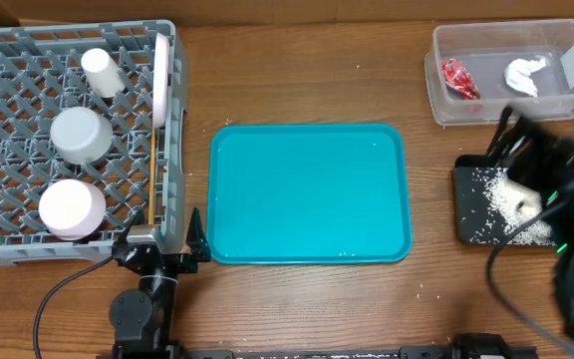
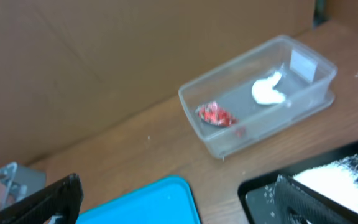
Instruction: Sort waste into correct bins and load items into the dishwasher
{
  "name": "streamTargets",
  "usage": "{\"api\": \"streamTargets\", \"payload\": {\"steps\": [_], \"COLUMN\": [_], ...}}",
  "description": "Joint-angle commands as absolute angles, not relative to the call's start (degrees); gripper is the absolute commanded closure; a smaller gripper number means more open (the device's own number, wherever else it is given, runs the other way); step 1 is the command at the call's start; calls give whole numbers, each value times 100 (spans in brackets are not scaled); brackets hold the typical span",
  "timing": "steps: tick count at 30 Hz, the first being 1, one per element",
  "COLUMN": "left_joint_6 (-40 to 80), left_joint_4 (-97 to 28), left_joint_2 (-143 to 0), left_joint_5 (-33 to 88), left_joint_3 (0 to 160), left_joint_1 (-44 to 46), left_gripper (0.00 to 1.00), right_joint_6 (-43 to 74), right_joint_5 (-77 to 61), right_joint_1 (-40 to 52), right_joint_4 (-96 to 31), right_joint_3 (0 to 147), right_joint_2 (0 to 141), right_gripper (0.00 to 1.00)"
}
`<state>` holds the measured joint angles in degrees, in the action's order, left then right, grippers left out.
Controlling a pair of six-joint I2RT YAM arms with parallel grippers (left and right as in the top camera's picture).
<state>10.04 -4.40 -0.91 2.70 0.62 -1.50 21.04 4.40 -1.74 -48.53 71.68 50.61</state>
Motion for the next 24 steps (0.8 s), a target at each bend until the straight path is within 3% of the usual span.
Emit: {"api": "streamTargets", "payload": {"steps": [1, 9, 24], "left_joint_6": [878, 878, 878], "left_joint_4": [-432, -432, -432], "left_joint_2": [-25, -25, -25], "left_joint_5": [213, 213, 213], "left_joint_3": [27, 27, 27], "left_joint_1": [-126, -126, -126], "left_gripper": [0, 0, 0], "right_joint_6": [2043, 1730, 1190], "right_joint_5": [99, -692, -972], "right_joint_1": [-130, -71, -43], "right_joint_4": [-4073, -1955, -467], "right_joint_3": [5328, 2252, 537], "right_joint_2": [4171, 1994, 429], "right_gripper": [0, 0, 0]}}
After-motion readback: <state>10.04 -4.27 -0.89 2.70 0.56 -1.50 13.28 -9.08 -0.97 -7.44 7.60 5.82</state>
